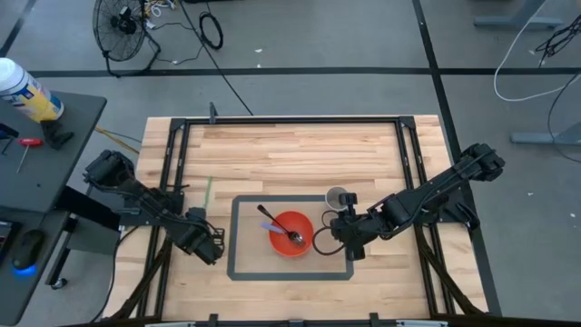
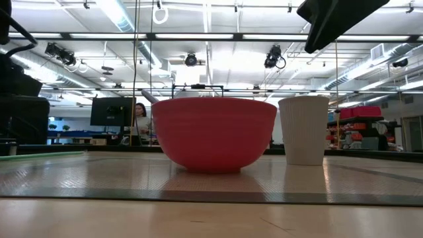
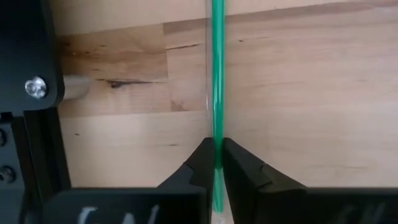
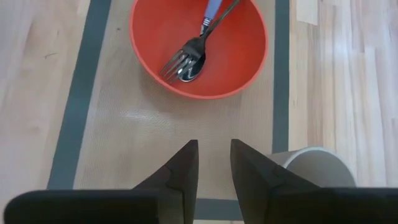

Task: Pick & Place Utensil
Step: Put the green straw in the gray cup

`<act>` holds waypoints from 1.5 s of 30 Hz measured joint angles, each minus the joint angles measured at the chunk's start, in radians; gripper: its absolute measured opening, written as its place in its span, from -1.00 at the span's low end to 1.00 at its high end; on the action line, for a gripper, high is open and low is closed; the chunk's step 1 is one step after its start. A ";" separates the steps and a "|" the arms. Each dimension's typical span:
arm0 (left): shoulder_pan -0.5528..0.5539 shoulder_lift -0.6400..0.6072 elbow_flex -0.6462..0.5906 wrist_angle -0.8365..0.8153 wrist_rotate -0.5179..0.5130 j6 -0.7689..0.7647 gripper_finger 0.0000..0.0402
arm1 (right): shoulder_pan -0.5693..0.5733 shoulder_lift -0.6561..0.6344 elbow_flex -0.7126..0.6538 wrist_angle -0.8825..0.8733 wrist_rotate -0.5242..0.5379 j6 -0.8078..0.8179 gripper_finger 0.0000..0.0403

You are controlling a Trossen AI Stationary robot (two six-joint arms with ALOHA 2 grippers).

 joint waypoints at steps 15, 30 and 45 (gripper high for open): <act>-0.024 -0.058 0.099 -0.192 -0.206 0.090 -0.91 | 0.018 -0.092 -0.017 0.022 0.044 0.010 -0.52; -0.003 -0.068 0.349 -0.032 -1.133 0.807 -0.91 | -0.110 -0.139 -0.571 1.575 0.134 -0.127 -0.46; 0.100 -0.066 0.352 0.356 -1.142 1.423 -0.91 | -0.357 0.055 -0.342 1.764 -0.153 -0.296 0.01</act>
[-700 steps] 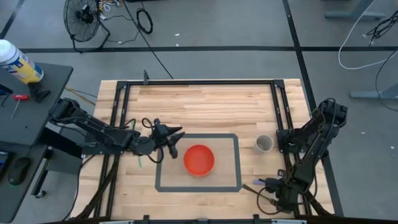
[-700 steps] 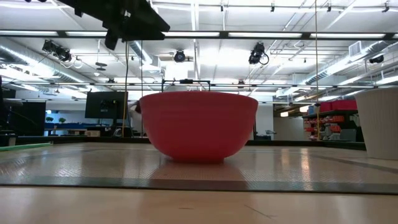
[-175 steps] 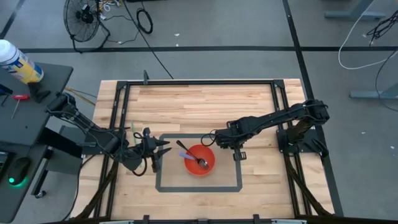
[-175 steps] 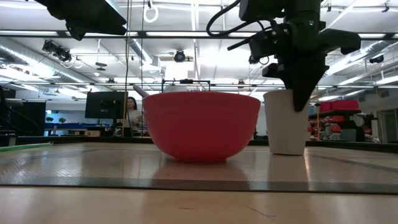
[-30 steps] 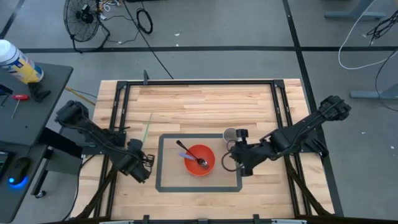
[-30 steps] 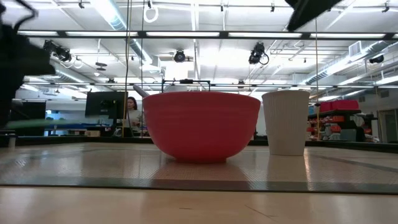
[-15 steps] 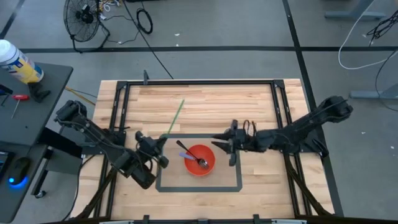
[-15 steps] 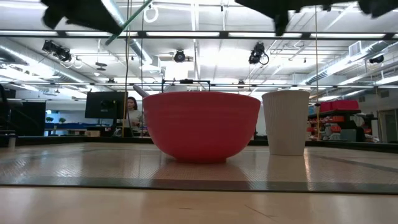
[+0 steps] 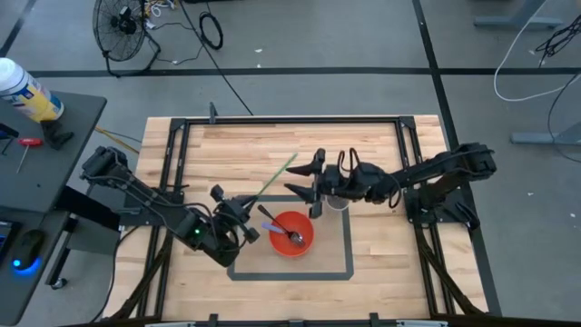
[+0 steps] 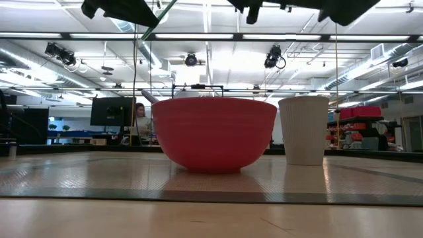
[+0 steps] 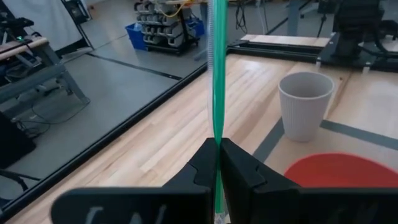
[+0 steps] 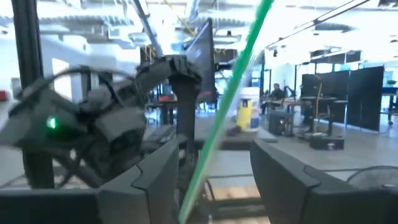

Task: Pick & Place Utensil
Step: Put the green straw in the gray cup

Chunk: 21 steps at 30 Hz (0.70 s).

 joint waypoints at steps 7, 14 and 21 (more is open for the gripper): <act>0.004 0.000 0.000 0.006 -0.014 0.002 -0.91 | -0.036 0.000 0.049 -0.038 -0.129 0.090 -0.07; 0.012 0.000 0.000 0.014 -0.016 0.004 -0.91 | -0.057 0.000 0.096 -0.059 -0.057 0.132 -0.09; 0.012 0.000 0.000 0.018 -0.015 0.005 -0.91 | -0.074 0.000 0.111 -0.062 -0.129 0.166 -0.10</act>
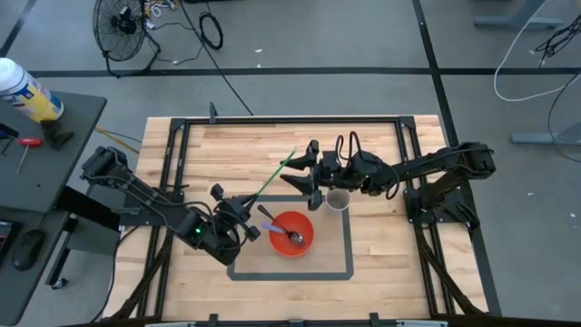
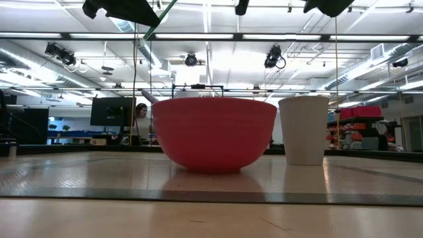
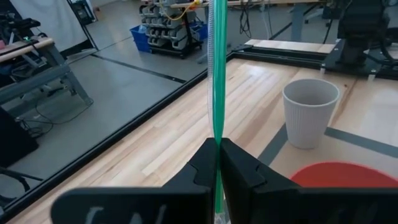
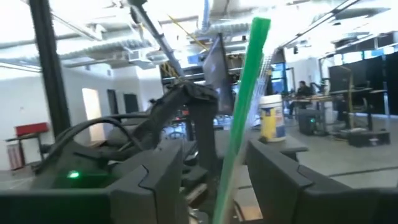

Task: Pick & Place Utensil
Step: Put the green straw in the gray cup

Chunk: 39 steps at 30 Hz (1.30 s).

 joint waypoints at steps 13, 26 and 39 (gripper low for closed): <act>0.001 0.000 0.000 0.011 0.000 0.000 -0.91 | -0.007 0.000 0.000 0.047 -0.008 0.014 -0.42; 0.001 0.000 0.000 0.045 0.040 0.058 -0.91 | -0.006 0.005 0.000 0.044 -0.052 0.013 -0.57; 0.001 0.000 0.000 0.045 0.036 0.046 -0.91 | -0.006 0.005 0.000 0.043 -0.023 -0.057 -0.88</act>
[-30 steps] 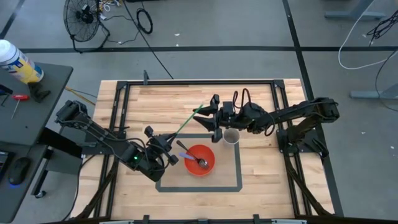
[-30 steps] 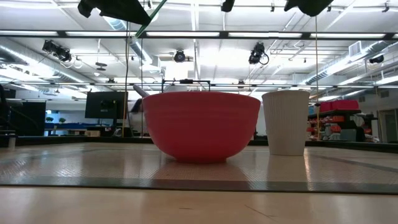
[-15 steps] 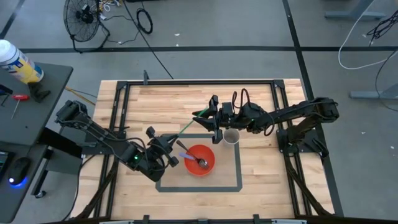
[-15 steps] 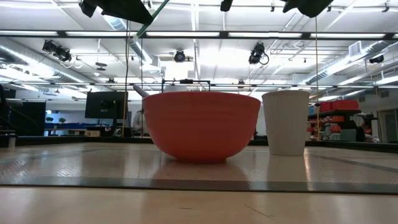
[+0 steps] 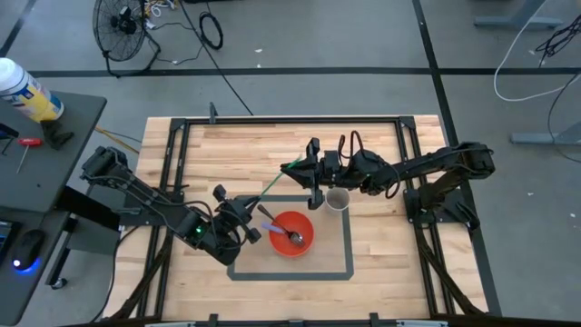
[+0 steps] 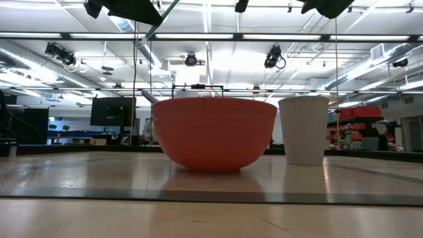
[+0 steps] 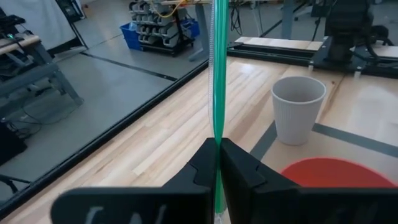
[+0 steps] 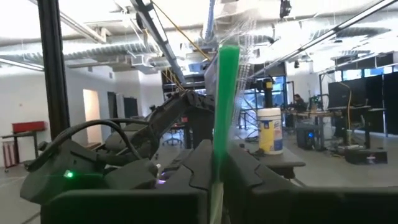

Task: Pick & Place Utensil
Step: Put the green straw in the gray cup

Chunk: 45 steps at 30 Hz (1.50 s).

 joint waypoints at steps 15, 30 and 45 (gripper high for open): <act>-0.097 -0.022 0.000 -0.001 0.034 0.028 -0.23 | 0.014 -0.205 0.000 -0.367 -0.033 -0.015 -0.86; -0.109 -0.028 0.000 -0.005 -0.009 0.054 0.00 | 0.045 -0.710 -0.015 -1.219 -0.004 -0.084 -0.86; -0.063 -0.028 0.000 -0.004 0.105 0.029 -0.03 | 0.045 -0.695 -0.354 -0.968 0.022 -0.042 -0.85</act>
